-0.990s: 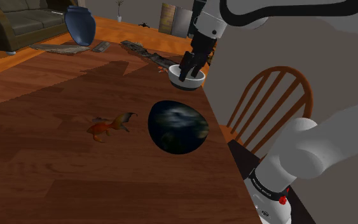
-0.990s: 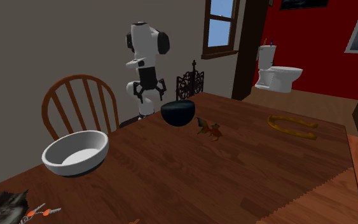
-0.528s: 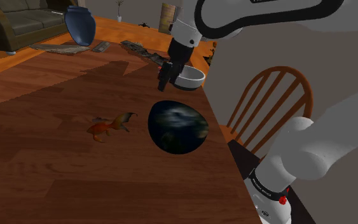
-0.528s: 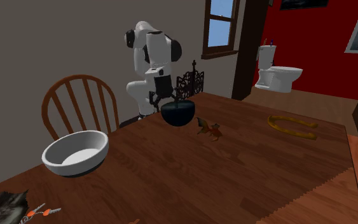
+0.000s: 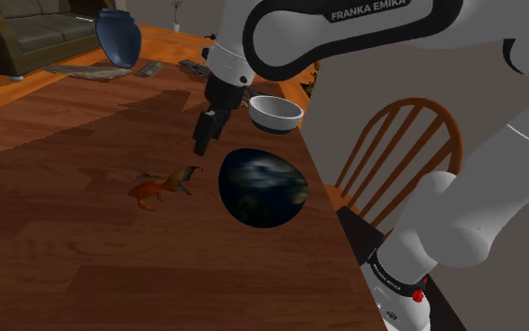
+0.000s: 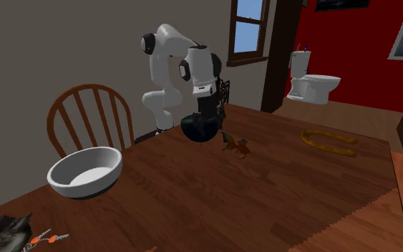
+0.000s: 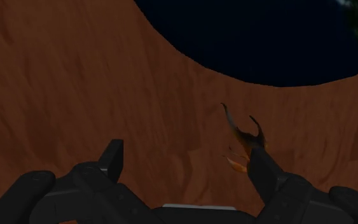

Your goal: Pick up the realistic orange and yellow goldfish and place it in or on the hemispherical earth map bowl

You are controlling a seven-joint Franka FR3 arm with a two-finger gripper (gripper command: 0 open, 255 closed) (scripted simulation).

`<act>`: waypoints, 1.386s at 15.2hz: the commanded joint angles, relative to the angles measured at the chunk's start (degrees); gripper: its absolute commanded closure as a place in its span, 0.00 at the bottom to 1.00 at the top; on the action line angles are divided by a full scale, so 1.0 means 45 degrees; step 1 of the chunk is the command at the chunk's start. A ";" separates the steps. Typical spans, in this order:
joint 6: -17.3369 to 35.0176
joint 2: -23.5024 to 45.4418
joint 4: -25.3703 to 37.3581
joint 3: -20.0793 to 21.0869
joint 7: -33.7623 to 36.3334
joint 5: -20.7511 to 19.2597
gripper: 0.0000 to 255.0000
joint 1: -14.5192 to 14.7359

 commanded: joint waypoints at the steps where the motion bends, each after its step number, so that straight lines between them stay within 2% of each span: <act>1: 0.0352 0.0584 0.0309 0.0292 -0.0145 -0.0062 0.00 0.0255; 7: 0.1216 0.2336 0.1354 0.1105 -0.0485 -0.0519 0.00 0.0984; 15: 0.2384 0.3212 0.1039 0.1169 -0.0267 -0.0836 0.00 0.1086; 21: 0.2384 0.3212 0.1039 0.1168 -0.0267 -0.0835 0.00 0.1088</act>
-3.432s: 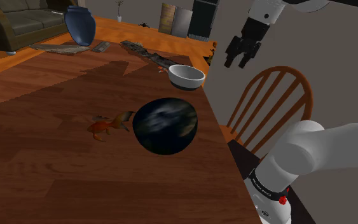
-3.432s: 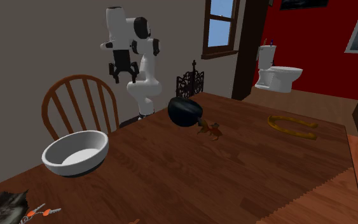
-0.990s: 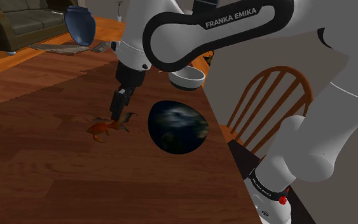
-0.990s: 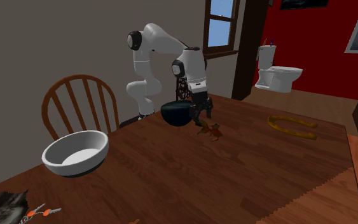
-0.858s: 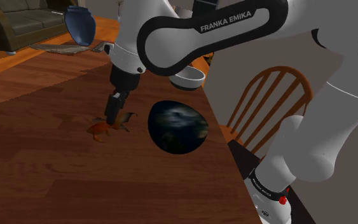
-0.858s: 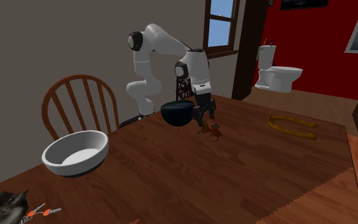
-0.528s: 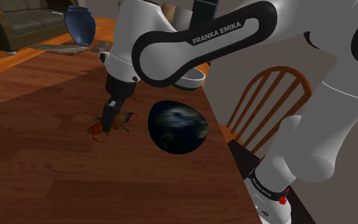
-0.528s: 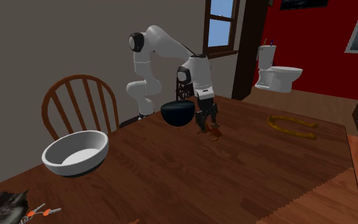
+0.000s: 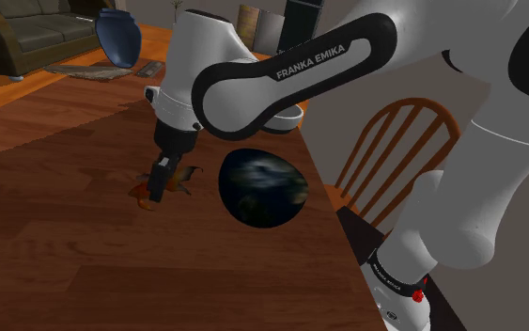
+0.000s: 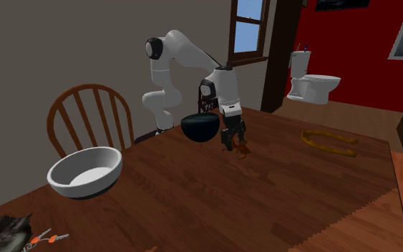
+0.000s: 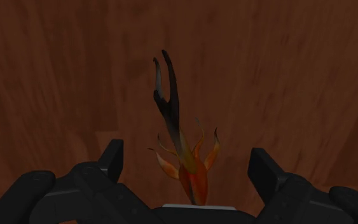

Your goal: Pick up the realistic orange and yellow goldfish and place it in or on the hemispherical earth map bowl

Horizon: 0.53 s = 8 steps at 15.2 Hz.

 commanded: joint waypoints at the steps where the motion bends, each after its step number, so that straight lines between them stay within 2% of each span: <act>1: 0.0004 0.0004 0.0002 0.0000 0.0002 -0.0002 0.00 0.0001; 2: 0.0002 0.0002 0.0001 0.0000 0.0001 -0.0001 0.00 0.0000; 3: 0.0002 0.0002 0.0001 0.0000 0.0001 -0.0001 1.00 0.0000; 8: 0.0002 0.0003 0.0002 0.0000 0.0002 -0.0002 1.00 0.0001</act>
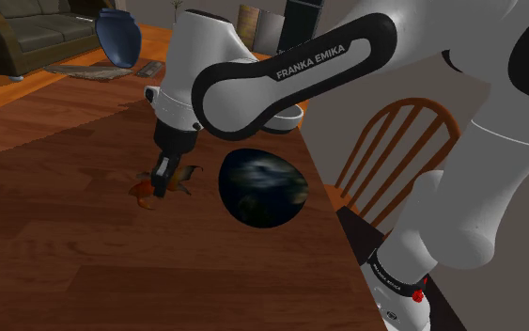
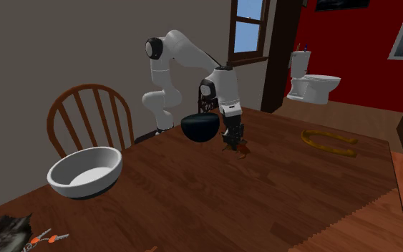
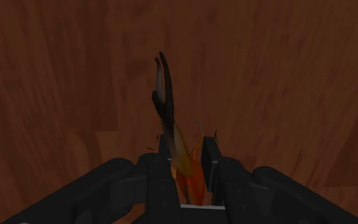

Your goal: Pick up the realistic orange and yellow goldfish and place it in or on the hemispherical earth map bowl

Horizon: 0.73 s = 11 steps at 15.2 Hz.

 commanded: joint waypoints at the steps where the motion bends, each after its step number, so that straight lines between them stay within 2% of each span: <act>1: -0.0001 0.0001 -0.0001 0.0000 0.0000 0.0000 1.00 0.0000; 4: 0.0001 0.0002 -0.0001 0.0000 0.0000 0.0000 1.00 0.0000; 11: -0.1152 -0.0508 0.0663 -0.0012 -0.0023 0.0134 1.00 -0.0039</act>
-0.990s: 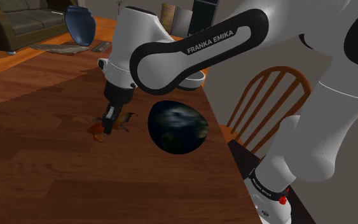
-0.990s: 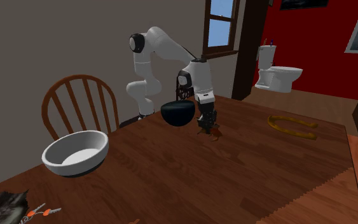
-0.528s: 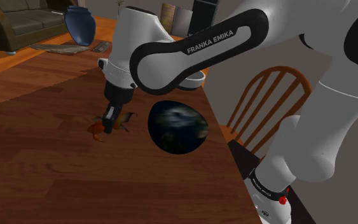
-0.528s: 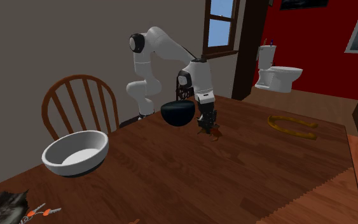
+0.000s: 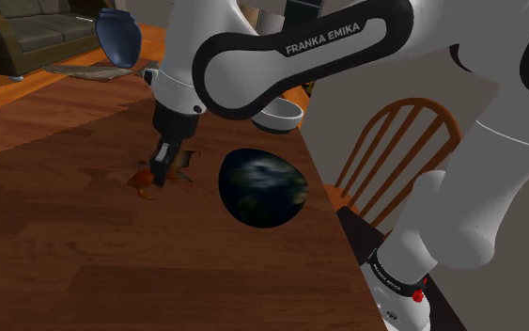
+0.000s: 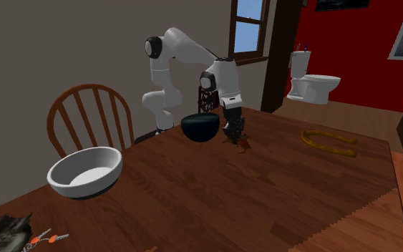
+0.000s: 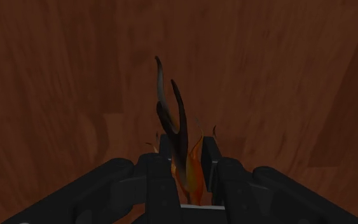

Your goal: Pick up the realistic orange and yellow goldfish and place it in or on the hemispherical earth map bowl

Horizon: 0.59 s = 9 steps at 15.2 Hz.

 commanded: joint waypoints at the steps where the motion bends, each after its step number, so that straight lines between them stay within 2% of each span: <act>1: -0.0338 -0.0106 0.0232 -0.0007 0.0004 0.0018 1.00 -0.0010; 9: -0.1666 -0.0505 0.1177 -0.0038 0.0032 0.0090 1.00 -0.0045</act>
